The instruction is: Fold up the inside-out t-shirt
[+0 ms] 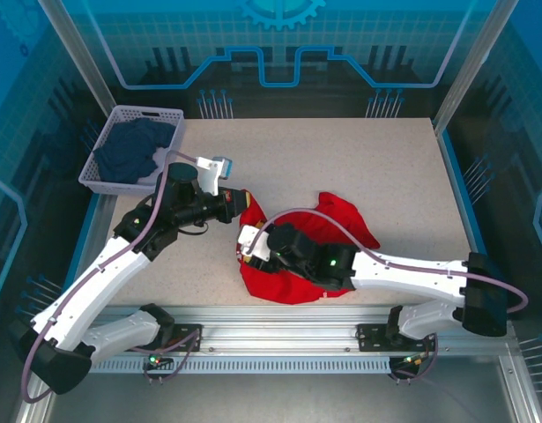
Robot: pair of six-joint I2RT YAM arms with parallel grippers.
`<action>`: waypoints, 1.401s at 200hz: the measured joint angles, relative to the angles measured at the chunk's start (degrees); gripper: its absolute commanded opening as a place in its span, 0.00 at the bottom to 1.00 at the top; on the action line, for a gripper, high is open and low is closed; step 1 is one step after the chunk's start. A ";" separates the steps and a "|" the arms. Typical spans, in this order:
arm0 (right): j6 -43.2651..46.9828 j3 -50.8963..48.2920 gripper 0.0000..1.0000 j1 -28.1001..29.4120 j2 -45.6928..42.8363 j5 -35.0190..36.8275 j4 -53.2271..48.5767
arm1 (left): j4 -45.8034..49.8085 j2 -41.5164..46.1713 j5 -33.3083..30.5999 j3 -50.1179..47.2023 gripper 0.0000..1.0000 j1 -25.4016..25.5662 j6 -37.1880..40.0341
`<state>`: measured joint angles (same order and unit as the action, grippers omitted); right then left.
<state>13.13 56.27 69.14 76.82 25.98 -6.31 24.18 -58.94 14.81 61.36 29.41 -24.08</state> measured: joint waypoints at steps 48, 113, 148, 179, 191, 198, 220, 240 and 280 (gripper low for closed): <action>1.11 1.14 0.14 0.55 1.66 12.63 2.54 | 0.15 0.00 -0.68 0.00 0.00 0.00 0.02; -4.61 -8.72 0.00 -15.69 -17.07 -10.45 3.78 | 2.80 0.02 -4.48 0.00 0.00 -2.45 0.02; -11.58 -10.21 0.00 -29.88 -20.63 -34.49 5.03 | 3.63 0.00 -3.85 0.00 0.01 -3.04 2.14; -17.31 -10.21 0.00 -37.66 -18.73 -51.25 5.16 | 3.54 -1.40 -4.04 -0.09 0.08 -3.02 4.81; -19.26 -10.19 0.00 -39.82 -17.46 -56.28 5.18 | 2.93 -2.40 -4.15 -0.70 0.14 -3.02 4.85; -20.11 -10.19 0.00 -40.63 -16.87 -58.25 5.09 | 2.60 -3.13 -4.81 -1.33 0.15 -3.02 5.01; -21.97 -9.94 0.00 -42.71 -14.86 -62.99 4.48 | 1.53 -5.03 -6.86 -4.42 0.16 -3.98 4.52; -22.45 -9.57 0.00 -42.86 -13.31 -65.79 3.82 | 0.46 -7.37 -7.61 -5.90 0.14 -4.09 4.50; -21.84 -8.44 0.00 -42.91 -12.39 -68.15 1.88 | -2.34 -8.66 -6.38 -6.10 0.35 -4.09 3.93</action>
<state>-8.71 47.83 26.24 64.42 -42.17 -4.43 21.85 -67.59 8.43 55.27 25.32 -20.14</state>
